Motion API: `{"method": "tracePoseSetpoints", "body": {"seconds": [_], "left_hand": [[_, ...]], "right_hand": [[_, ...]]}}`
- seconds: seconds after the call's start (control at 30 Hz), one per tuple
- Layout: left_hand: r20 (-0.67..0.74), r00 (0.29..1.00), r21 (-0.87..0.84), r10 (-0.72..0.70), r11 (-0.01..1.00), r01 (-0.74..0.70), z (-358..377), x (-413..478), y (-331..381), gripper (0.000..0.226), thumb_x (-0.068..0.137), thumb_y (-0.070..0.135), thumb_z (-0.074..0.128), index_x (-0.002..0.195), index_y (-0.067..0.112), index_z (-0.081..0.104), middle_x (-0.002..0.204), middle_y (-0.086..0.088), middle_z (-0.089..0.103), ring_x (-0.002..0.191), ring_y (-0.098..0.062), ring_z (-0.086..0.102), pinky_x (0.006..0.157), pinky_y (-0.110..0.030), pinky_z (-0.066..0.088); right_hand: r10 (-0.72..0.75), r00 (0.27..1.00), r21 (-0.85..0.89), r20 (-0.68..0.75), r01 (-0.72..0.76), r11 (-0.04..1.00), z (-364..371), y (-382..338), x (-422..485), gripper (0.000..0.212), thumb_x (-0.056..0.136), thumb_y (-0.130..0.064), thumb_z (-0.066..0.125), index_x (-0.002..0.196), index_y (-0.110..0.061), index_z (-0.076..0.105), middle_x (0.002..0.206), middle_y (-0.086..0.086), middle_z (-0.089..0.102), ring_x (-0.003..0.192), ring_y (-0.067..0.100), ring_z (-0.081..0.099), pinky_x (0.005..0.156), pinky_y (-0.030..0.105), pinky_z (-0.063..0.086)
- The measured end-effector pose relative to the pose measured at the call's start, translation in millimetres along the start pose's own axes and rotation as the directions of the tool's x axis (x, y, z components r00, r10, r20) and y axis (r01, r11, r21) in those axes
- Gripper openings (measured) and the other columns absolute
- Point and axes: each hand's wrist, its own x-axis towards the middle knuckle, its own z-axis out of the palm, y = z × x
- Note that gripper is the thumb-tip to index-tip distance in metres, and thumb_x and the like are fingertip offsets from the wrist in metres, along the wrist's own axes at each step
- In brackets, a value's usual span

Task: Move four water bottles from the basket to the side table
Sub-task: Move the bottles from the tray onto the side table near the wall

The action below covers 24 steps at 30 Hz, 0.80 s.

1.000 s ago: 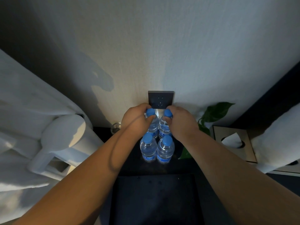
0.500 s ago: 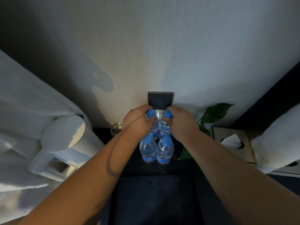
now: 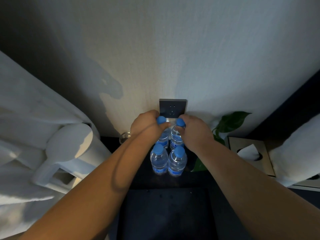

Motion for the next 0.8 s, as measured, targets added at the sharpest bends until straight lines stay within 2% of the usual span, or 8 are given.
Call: {"method": "tracePoseSetpoints", "body": {"seconds": [0.1, 0.17, 0.27, 0.37, 0.5, 0.6, 0.73, 0.8], "left_hand": [[0.027, 0.999, -0.031, 0.046, 0.998, -0.045, -0.3, 2.2, -5.7, 0.033, 0.084, 0.048, 0.069, 0.108, 0.024, 0.070, 0.099, 0.005, 0.071, 0.086, -0.016, 0.064, 0.071, -0.031, 0.052], [0.044, 0.998, -0.026, 0.053, 0.998, -0.052, -2.4, 4.2, -7.0, 0.026, 0.085, 0.042, 0.069, 0.102, 0.023, 0.072, 0.093, 0.003, 0.072, 0.083, -0.017, 0.064, 0.065, -0.029, 0.048], [0.039, 0.998, 0.007, 0.040, 0.999, -0.040, -2.3, 5.8, -3.4, 0.025, 0.085, 0.047, 0.070, 0.092, 0.023, 0.068, 0.082, 0.005, 0.066, 0.074, -0.016, 0.060, 0.054, -0.026, 0.036], [0.024, 1.000, 0.040, 0.010, 0.999, -0.011, 2.2, 5.9, 1.5, 0.029, 0.085, 0.052, 0.070, 0.092, 0.025, 0.063, 0.078, 0.007, 0.057, 0.069, -0.014, 0.054, 0.050, -0.025, 0.032], [0.032, 0.999, 0.074, -0.020, 0.997, 0.017, 4.9, 10.0, 4.8, 0.031, 0.085, 0.053, 0.071, 0.091, 0.025, 0.060, 0.080, 0.005, 0.057, 0.072, -0.017, 0.054, 0.056, -0.028, 0.036], [0.041, 0.998, 0.114, -0.052, 0.992, 0.047, 4.4, 11.8, 8.8, 0.030, 0.085, 0.052, 0.069, 0.086, 0.026, 0.056, 0.083, 0.002, 0.059, 0.073, -0.019, 0.054, 0.062, -0.028, 0.040], [0.022, 0.995, 0.160, -0.096, 0.983, 0.092, 4.4, 8.7, 14.3, 0.030, 0.084, 0.053, 0.063, 0.076, 0.026, 0.053, 0.082, 0.001, 0.065, 0.068, -0.019, 0.057, 0.059, -0.028, 0.041], [0.016, 0.997, 0.207, -0.070, 0.976, 0.065, 0.9, 7.9, 15.9, 0.033, 0.083, 0.058, 0.064, 0.079, 0.027, 0.054, 0.080, 0.003, 0.062, 0.067, -0.019, 0.055, 0.057, -0.028, 0.039]], "right_hand": [[0.002, 1.000, 0.003, 0.001, -0.002, 1.000, 0.6, 0.6, 0.3, 0.019, 0.101, -0.030, 0.062, 0.117, -0.019, 0.063, 0.104, 0.004, 0.067, 0.093, 0.021, 0.061, 0.082, 0.039, 0.053], [0.001, 1.000, 0.004, -0.003, -0.001, 1.000, 0.9, 0.3, 0.3, 0.022, 0.101, -0.029, 0.062, 0.120, -0.018, 0.063, 0.106, 0.004, 0.068, 0.095, 0.021, 0.061, 0.082, 0.036, 0.052], [-0.009, 1.000, 0.001, 0.001, 0.009, 1.000, -0.4, -0.5, 0.5, 0.025, 0.101, -0.031, 0.062, 0.123, -0.018, 0.062, 0.108, 0.005, 0.068, 0.098, 0.023, 0.062, 0.085, 0.037, 0.052], [-0.012, 1.000, 0.002, 0.005, 0.012, 1.000, -1.8, -0.3, 0.1, 0.023, 0.101, -0.031, 0.062, 0.119, -0.018, 0.062, 0.105, 0.005, 0.067, 0.096, 0.024, 0.062, 0.084, 0.039, 0.053], [-0.016, 1.000, -0.004, -0.001, 0.016, 1.000, -1.1, 0.6, 0.3, 0.022, 0.101, -0.029, 0.062, 0.120, -0.018, 0.062, 0.106, 0.006, 0.067, 0.097, 0.024, 0.063, 0.085, 0.039, 0.053], [-0.014, 1.000, -0.010, -0.011, 0.014, 1.000, 0.6, 0.5, -0.3, 0.029, 0.102, -0.031, 0.061, 0.128, -0.018, 0.061, 0.112, 0.007, 0.068, 0.101, 0.025, 0.063, 0.087, 0.039, 0.054], [-0.014, 0.999, -0.012, -0.038, 0.014, 1.000, 3.0, 0.3, -1.9, 0.033, 0.102, -0.032, 0.061, 0.132, -0.018, 0.060, 0.115, 0.007, 0.068, 0.103, 0.024, 0.063, 0.088, 0.039, 0.054], [-0.014, 0.999, -0.011, -0.040, 0.014, 1.000, 3.8, 0.7, -1.5, 0.033, 0.102, -0.032, 0.061, 0.131, -0.018, 0.060, 0.115, 0.007, 0.068, 0.103, 0.024, 0.063, 0.087, 0.038, 0.054]]}}
